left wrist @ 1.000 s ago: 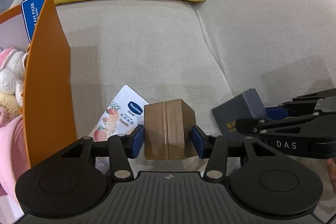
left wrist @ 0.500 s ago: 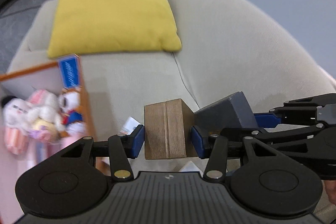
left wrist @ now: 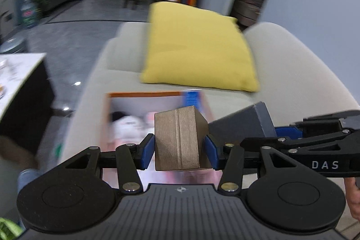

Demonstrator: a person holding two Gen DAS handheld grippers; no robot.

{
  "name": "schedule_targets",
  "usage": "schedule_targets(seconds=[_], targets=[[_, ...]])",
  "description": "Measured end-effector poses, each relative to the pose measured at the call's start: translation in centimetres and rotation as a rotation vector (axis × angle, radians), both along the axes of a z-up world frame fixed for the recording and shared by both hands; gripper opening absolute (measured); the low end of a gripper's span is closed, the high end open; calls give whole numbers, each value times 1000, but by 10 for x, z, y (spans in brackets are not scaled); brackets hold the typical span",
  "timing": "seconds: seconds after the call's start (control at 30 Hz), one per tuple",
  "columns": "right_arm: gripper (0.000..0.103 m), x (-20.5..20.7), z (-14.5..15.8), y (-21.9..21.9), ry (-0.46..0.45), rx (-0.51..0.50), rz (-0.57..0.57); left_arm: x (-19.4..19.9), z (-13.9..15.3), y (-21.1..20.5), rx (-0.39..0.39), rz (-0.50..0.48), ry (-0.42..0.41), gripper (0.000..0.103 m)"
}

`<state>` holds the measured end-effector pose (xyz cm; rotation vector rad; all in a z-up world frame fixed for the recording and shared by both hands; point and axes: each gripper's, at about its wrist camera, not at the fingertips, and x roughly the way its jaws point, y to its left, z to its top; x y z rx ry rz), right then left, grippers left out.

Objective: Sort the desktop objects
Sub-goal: 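Lift the brown box and black case toward the orange box with both grippers, then lower the brown box into the orange box while the right gripper releases the black case inside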

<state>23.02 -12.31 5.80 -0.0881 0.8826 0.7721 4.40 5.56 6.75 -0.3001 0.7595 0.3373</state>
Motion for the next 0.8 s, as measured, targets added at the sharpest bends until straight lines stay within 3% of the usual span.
schedule_targets(seconds=[0.23, 0.47, 0.8], targets=[[35, 11, -41, 79, 113, -21, 43, -10, -39, 51, -53, 102, 70, 55], [35, 37, -89, 102, 217, -111, -27, 1, -67, 61, -79, 99, 102, 55], [35, 52, -100, 120, 246, -211, -55, -6, -85, 67, -80, 123, 102, 55]])
